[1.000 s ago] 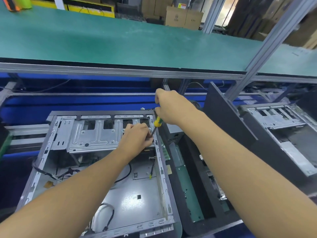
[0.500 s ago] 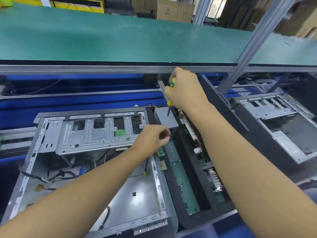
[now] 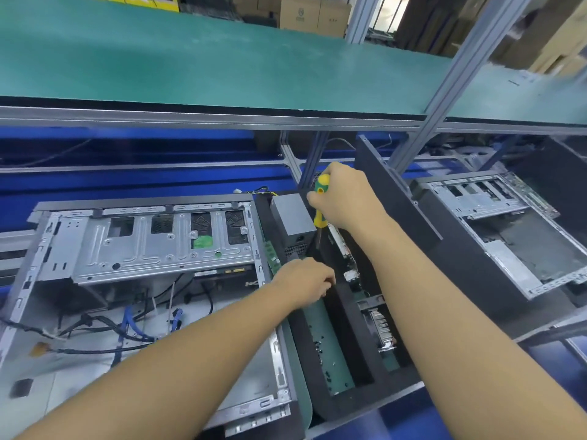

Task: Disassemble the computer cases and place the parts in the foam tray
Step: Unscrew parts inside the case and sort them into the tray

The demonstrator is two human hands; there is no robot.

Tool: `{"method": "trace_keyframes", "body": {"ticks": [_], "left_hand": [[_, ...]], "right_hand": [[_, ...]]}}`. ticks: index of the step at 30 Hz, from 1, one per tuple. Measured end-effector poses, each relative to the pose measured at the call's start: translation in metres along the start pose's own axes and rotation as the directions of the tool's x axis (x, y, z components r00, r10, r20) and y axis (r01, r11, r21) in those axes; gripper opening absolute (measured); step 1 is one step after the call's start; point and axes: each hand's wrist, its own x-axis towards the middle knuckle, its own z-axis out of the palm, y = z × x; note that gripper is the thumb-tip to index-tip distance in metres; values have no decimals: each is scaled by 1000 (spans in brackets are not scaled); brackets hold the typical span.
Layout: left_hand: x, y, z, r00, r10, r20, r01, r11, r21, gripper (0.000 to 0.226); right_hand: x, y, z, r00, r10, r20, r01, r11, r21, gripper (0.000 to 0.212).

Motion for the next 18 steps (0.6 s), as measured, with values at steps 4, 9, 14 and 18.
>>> {"method": "trace_keyframes", "body": {"ticks": [4,9,14,18], "left_hand": [[-26,-29,-36,975,109,-192,-102,994,45,27],[-79,-87,-47,906,154,-394,-61,969,239,26],[-120,-140,-63,806,-157,-572,177,984,-20,12],[-146,-177,-71,864,-273,-423,219,960,-174,20]], "right_hand": [[7,-29,-4,995,-51,-86,59,993,103,30],[6,-68,6,983,-143,-114,162,971,175,38],[2,-95,26,968,-219,-122,246,929,278,24],[2,-108,37,965,-253,-75,264,914,309,20]]}}
